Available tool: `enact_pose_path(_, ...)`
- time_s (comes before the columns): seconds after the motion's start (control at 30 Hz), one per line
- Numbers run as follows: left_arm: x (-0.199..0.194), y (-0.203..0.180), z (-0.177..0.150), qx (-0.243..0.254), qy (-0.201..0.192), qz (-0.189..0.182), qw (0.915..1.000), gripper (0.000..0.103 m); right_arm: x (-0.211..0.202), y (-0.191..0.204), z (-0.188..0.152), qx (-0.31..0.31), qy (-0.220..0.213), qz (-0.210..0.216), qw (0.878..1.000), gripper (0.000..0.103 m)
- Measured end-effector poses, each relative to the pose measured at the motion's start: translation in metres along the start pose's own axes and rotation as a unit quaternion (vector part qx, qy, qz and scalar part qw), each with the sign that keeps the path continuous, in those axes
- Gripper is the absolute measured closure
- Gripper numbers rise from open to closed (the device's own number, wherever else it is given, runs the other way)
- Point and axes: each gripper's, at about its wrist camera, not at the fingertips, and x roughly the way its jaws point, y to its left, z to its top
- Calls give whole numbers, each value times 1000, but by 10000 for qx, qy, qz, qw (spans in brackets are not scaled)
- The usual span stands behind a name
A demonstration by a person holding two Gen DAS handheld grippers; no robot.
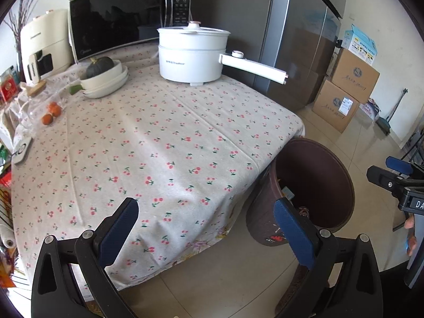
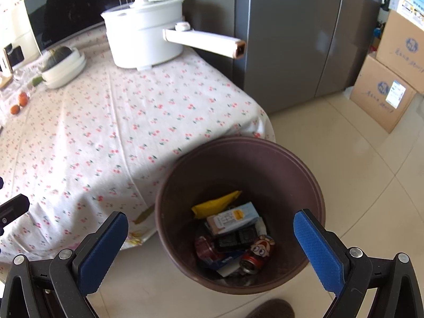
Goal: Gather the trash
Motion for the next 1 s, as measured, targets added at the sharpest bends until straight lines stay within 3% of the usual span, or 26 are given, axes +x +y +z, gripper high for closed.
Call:
enact_pose_path(0.2, -23, 19, -6, -183, -184, 248, 9994, 0, -27, 27, -6, -213, -646, -198, 9975, 1)
enact_pose_path(0.33, -38, 22, -12, -282, -335, 411, 9982, 0, -36, 40, -11, -303, -820, -218, 9959, 1)
enact_pose_path(0.67, -60, 19, -20, -294, -681, 556, 9957, 0, -46, 59, -15, -400, -1145, -279, 9922, 1)
enact_pose_path(1.0, -67, 14, -22, -255, -869, 701, 9934, 0, -43, 57, -15, -267, -1118, -273, 9930, 1)
